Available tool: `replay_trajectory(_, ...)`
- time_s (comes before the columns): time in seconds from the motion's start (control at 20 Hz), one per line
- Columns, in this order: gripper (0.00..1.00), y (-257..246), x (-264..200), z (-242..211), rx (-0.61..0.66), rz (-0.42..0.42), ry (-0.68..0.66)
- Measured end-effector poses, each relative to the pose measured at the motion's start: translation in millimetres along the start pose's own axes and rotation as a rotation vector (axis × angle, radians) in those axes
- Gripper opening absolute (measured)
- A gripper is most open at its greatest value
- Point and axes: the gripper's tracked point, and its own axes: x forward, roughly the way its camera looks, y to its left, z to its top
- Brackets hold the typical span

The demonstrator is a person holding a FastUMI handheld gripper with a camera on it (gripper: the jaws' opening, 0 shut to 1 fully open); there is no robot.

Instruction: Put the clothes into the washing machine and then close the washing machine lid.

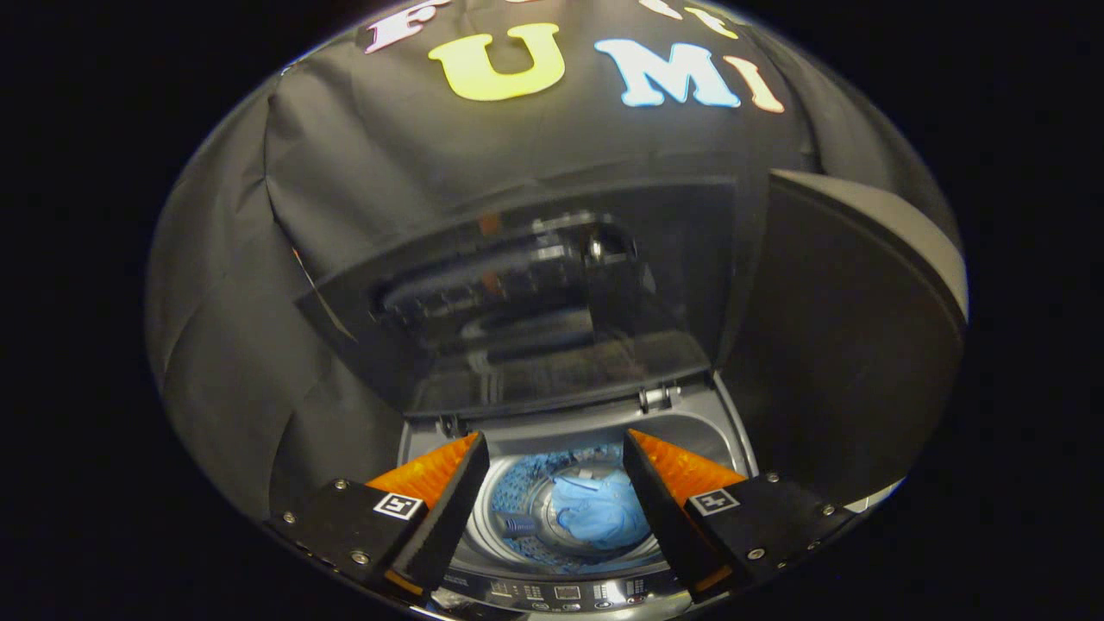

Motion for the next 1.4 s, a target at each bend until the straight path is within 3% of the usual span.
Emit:
replay_trajectory(0.4,0.96,19.0,-29.3,126.9,-0.058,-0.029,-0.247)
replay_trajectory(0.6,0.96,18.3,-15.6,152.6,-0.098,-0.051,-0.251)
replay_trajectory(1.1,0.96,25.2,65.2,154.6,-0.201,-0.053,-0.076)
replay_trajectory(1.4,0.97,28.0,84.0,145.6,-0.189,-0.042,-0.014)
